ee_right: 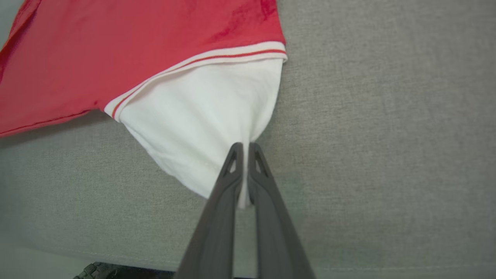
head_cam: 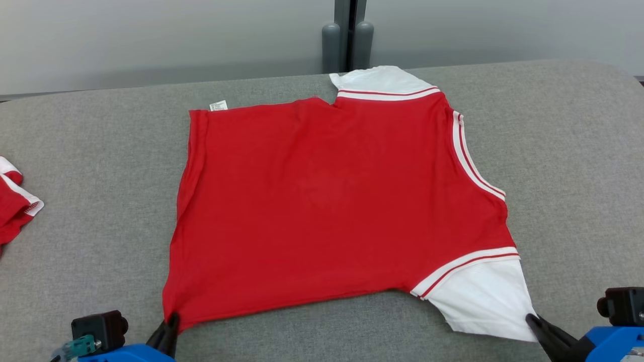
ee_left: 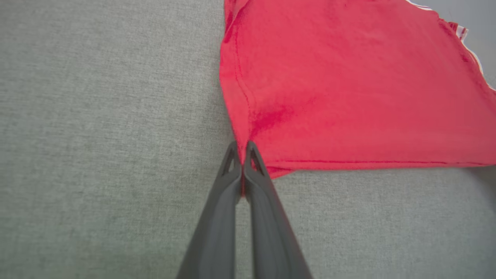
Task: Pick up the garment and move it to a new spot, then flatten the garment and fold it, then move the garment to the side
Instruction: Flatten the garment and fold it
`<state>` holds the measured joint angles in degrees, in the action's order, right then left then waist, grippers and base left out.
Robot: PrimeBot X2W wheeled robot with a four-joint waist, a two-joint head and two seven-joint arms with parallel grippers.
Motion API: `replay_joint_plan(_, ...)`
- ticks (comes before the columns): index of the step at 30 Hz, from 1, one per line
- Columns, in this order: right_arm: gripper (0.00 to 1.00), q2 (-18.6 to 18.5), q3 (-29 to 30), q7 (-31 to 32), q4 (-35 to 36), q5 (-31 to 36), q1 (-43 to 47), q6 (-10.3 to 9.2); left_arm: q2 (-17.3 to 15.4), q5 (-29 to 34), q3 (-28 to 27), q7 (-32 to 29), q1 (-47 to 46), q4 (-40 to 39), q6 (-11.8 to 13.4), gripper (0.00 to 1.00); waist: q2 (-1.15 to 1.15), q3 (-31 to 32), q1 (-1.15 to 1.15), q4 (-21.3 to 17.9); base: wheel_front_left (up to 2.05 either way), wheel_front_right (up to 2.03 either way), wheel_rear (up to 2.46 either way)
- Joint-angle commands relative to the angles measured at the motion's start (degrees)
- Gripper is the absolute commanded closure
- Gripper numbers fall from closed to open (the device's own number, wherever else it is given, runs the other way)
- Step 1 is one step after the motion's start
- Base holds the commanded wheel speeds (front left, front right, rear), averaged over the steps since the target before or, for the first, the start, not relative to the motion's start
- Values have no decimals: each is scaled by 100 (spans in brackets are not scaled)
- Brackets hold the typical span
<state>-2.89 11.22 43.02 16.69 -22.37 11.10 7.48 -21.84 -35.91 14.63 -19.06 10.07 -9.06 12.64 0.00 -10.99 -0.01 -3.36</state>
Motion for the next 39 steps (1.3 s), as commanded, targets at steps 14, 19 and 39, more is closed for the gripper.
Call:
replay_joint_plan(14,100,-30,-397,-98,341,459,-1256,3,-218,-475,-103,-617,-796,-364,-305,100,0,-280,1,-85,0,0,0)
replay_joint_plan(19,100,-363,-697,-158,-177,423,-2238,3,-124,-715,-179,-740,-1509,199,-468,100,0,-484,1,-91,0,0,0)
replay_joint_plan(39,100,-1293,-1387,-1720,-2347,53,-4143,3,427,-560,-148,194,-2682,1925,-605,100,0,-1000,1,212,0,0,0)
